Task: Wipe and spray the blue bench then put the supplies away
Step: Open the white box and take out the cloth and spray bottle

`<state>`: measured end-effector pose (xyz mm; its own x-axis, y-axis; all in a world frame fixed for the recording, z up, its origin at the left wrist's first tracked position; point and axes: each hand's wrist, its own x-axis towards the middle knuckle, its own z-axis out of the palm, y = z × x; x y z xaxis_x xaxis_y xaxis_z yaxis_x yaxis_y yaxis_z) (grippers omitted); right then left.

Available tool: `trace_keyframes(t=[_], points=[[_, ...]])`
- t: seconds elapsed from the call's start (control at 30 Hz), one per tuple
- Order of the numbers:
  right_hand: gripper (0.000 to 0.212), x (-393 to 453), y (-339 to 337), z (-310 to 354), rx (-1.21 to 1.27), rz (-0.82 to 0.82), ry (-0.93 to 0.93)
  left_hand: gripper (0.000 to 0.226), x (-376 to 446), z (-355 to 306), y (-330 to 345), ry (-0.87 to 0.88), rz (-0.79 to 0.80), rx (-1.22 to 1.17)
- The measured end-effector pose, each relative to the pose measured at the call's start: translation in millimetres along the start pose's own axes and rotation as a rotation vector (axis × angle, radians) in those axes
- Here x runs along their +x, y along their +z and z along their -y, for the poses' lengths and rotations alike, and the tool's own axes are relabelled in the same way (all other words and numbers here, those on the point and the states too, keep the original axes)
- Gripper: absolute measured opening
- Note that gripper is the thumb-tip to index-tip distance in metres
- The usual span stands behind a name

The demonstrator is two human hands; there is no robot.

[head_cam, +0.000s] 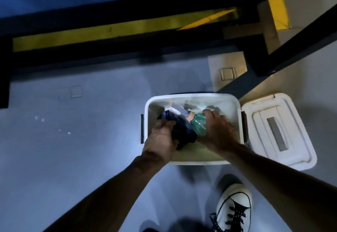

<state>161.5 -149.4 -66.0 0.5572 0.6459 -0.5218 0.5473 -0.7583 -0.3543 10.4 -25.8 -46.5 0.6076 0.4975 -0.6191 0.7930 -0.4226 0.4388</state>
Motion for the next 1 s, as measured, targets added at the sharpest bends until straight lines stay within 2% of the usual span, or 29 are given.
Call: trace_keyframes(t=[0.1, 0.2, 0.27, 0.33, 0.4, 0.47, 0.57, 0.7, 0.73, 0.83, 1.0], points=[[0.082, -10.2, -11.0, -1.4, 0.145, -0.034, -0.032, 0.077, 21.8, -11.6, 2.1, 0.030, 0.109, 0.190], [0.063, -13.1, -9.9, -7.3, 0.226, -0.130, -0.051, 0.089, 43.9, -17.0, 17.2, 0.006, 0.165, 0.347], [0.053, -14.0, -6.8, -9.9, 0.272, -0.169, -0.040, 0.076, 53.9, -16.3, 32.0, 0.032, 0.147, 0.467], [0.053, -15.8, -7.2, -11.0, 0.328, -0.177, -0.029, 0.064, 60.1, -14.5, 42.0, 0.074, 0.095, 0.534], [0.057, -19.2, -9.6, -11.4, 0.363, -0.171, -0.031, 0.065, 63.5, -11.2, 43.8, 0.133, 0.085, 0.539], [0.062, -25.3, -16.1, -9.2, 0.370, -0.174, -0.057, 0.067, 58.3, -8.5, 37.7, 0.117, 0.106, 0.454], [0.065, -41.7, -32.9, -3.1, 0.387, -0.217, -0.114, 0.060, 38.5, -8.1, 21.1, 0.119, -0.019, 0.220], [0.072, -79.5, -60.7, 1.2, 0.475, -0.309, -0.041, 0.010, 1.3, -15.3, 4.5, 0.117, -0.311, -0.113], [0.072, -91.5, -66.2, 1.6, 0.481, -0.345, -0.009, 0.007, -8.8, -15.4, 0.7, 0.100, -0.376, -0.187], [0.072, -122.7, -72.4, -4.3, 0.512, -0.486, 0.112, 0.011, -37.5, -18.3, -10.6, 0.055, -0.390, -0.373], [0.085, -160.1, -54.6, -39.6, 0.548, -0.522, 0.359, 0.015, -76.7, -37.9, -15.4, 0.014, -0.383, -0.698]])
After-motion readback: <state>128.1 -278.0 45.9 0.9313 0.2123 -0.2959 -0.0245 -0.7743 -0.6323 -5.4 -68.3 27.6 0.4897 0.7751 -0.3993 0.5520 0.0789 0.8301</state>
